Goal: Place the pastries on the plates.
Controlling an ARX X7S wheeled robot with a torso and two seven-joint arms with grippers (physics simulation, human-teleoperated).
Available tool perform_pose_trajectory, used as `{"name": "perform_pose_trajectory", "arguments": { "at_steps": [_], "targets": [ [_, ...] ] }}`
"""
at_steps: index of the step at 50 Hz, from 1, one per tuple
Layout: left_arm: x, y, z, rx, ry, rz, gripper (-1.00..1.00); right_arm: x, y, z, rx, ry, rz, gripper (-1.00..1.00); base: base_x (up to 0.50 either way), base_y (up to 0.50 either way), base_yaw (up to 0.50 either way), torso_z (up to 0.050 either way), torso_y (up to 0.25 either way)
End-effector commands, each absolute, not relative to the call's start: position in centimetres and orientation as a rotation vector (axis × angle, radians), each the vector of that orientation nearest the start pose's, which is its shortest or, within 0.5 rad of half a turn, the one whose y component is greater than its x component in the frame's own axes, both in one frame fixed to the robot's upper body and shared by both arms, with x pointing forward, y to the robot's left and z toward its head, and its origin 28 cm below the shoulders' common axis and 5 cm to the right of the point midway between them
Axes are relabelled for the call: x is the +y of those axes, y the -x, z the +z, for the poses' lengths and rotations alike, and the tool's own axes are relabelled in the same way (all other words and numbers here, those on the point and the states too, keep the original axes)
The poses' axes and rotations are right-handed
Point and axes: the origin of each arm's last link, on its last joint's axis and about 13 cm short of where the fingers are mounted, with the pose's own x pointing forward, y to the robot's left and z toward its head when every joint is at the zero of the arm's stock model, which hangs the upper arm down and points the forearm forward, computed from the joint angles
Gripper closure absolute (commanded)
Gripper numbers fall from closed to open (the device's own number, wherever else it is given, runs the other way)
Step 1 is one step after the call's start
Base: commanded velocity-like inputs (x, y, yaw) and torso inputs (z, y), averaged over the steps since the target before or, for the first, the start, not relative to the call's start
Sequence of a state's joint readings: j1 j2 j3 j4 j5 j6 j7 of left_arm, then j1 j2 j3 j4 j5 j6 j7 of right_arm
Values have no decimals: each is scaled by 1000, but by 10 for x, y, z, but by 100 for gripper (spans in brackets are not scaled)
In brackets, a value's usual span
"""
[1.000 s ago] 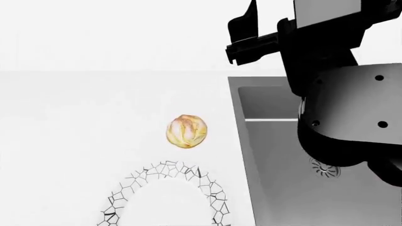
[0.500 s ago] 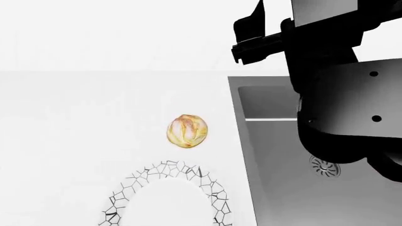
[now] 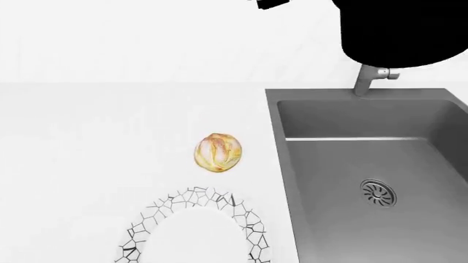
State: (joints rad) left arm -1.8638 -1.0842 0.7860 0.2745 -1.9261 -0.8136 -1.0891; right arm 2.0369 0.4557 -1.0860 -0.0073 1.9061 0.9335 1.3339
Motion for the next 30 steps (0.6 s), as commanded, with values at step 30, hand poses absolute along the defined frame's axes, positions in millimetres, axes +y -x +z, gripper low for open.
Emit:
{"name": "perform_pose_trajectory", "arguments": {
  "at_steps": [30],
  "targets": [
    [296,-183,421,-221,10,172,-100,24,-312,407,479,-56,310,-100,0,0,0,0,0]
  ]
}}
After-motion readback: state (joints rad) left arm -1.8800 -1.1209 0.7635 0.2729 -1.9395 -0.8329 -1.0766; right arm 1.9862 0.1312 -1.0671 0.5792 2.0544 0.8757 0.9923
